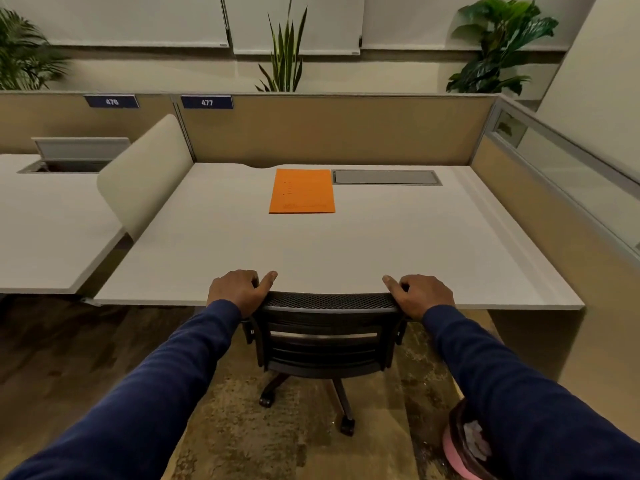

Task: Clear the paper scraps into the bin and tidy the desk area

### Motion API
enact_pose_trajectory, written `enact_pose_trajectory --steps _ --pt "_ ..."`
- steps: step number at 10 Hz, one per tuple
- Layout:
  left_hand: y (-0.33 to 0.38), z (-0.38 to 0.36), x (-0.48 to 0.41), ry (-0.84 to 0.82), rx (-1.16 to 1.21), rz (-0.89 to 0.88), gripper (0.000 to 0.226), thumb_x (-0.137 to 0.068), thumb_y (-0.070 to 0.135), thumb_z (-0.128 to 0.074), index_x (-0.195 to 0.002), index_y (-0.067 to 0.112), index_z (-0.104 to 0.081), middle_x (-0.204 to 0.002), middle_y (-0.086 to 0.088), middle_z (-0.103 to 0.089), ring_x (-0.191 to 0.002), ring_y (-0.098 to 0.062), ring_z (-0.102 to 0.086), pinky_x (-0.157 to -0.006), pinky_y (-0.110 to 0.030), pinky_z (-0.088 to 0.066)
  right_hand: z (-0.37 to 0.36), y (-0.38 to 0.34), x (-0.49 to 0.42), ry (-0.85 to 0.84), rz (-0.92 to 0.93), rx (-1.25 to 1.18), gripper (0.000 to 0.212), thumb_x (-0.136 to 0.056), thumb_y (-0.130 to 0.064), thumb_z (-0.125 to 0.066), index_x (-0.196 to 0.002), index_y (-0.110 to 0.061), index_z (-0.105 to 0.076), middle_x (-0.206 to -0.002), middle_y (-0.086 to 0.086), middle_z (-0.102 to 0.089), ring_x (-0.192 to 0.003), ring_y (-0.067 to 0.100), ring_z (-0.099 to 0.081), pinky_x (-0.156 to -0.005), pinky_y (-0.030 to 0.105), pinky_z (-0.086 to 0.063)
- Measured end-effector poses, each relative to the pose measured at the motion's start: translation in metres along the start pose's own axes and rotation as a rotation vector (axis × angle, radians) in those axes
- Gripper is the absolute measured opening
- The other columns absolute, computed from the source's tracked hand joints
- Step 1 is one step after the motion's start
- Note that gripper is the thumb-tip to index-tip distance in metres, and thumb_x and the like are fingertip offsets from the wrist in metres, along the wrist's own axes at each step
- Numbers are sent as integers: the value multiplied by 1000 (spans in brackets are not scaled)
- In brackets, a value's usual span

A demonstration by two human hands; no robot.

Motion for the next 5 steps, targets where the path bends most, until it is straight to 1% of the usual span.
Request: enact_pose_trajectory --steps 1,2,3,4,5 --pt "-1 4 -3 54 -6 -28 67 -91 76 -25 -81 23 -65 -79 3 -66 -74 -19 -59 -73 -35 -47 -1 -3 -2 24 4 -8 62 -91 -76 -30 -77 -27 -66 -79 -5 -64 -79 19 -59 -67 30 -44" --pt "0 5 -2 74 -19 -48 68 -90 77 -24 -87 24 -67 -87 2 -69 -79 -20 -61 -77 -36 -48 0 -4 -1 17 -7 -12 63 -91 -76 -30 -76 -26 -65 -78 -5 -64 -78 19 -59 -69 31 -48" --pt "1 0 -4 28 -35 -48 72 -89 79 -22 -97 24 -69 -98 1 -72 -86 -20 -63 -83 -37 -49 -4 -4 -2 -17 -12 -1 63 -91 -77 -27 -81 -28 -66 -83 -4 -66 -80 17 -59 -73 32 -50" --pt "3 4 -4 9 -84 -74 77 -90 78 -20 -123 24 -62 -125 0 -65 -110 -22 -60 -95 -40 -43 0 -9 1 -64 -10 20 69 -91 -78 -22 -100 -27 -68 -101 -1 -70 -91 19 -61 -83 36 -51" --pt "14 12 -10 35 -220 -159 90 -83 80 -7 -134 20 -51 -141 -4 -53 -129 -25 -47 -107 -42 -35 7 -18 -3 -4 39 130 79 -92 -77 -21 -142 -24 -50 -137 4 -60 -122 27 -56 -101 43 -43"
Point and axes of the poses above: each hand's wrist, its own x-axis away from the middle knuckle, its own z-axis out of the back of the hand, y = z × x, the point moved 8 cm from there along -x, towards the middle knuckle
